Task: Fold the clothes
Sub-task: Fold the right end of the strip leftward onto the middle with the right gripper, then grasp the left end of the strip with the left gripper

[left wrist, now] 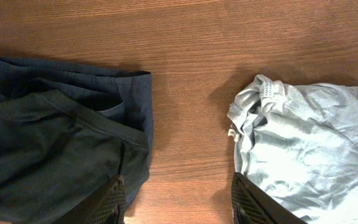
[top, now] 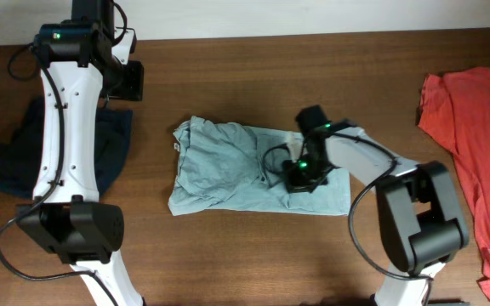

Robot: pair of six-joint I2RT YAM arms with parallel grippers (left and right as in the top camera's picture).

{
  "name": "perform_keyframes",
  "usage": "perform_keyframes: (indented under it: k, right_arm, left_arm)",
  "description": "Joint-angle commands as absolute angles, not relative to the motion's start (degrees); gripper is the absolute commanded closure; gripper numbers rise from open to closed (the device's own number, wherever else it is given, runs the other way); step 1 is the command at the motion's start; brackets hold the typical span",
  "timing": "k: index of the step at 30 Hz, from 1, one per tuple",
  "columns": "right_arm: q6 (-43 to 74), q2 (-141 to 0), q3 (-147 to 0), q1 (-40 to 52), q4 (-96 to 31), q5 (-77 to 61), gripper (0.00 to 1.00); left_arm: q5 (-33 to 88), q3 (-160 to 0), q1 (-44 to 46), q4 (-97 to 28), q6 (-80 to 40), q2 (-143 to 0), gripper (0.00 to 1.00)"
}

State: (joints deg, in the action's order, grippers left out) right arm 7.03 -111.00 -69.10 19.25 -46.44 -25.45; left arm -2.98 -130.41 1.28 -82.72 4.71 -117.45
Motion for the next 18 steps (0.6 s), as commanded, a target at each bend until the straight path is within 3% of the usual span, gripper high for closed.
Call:
perform_keyframes:
  k: [1,6,14,15,17,18]
  right_arm:
    - [2.9,-110.9,-70.6,23.6,-45.6,-34.1,0.96]
    - [-3.7,-109.2,-74.6,24.3,-48.1,-32.6,0.96]
    - [2.4,-106.7,-82.4,14.7,-49.3,-28.2,0.95]
    - [2.4,-106.7,-82.4,13.4,-50.2,-28.2,0.91]
    - [2.4,-106.7,-82.4,10.1,-52.3,-28.2,0.64]
    - [2.4,-106.7,-82.4,8.3,-53.1,-28.2,0.60]
  left_arm:
    - [-2.4,-131.4,1.3,-82.6,4.6,-117.2,0.45]
    - [-2.4,-131.4,1.3,-82.6,4.6,-117.2,0.44]
    - [0.6,-131.0,1.3,-83.4,4.3,-117.3,0.39]
    - [4.0,-130.0,1.3,-84.0,4.3,-117.5,0.39]
    - [8.5,-125.4,1.3,-84.2,4.2,-117.6,0.39]
    - [9.5,-123.2,1.3,-83.7,3.9,-117.6,0.39]
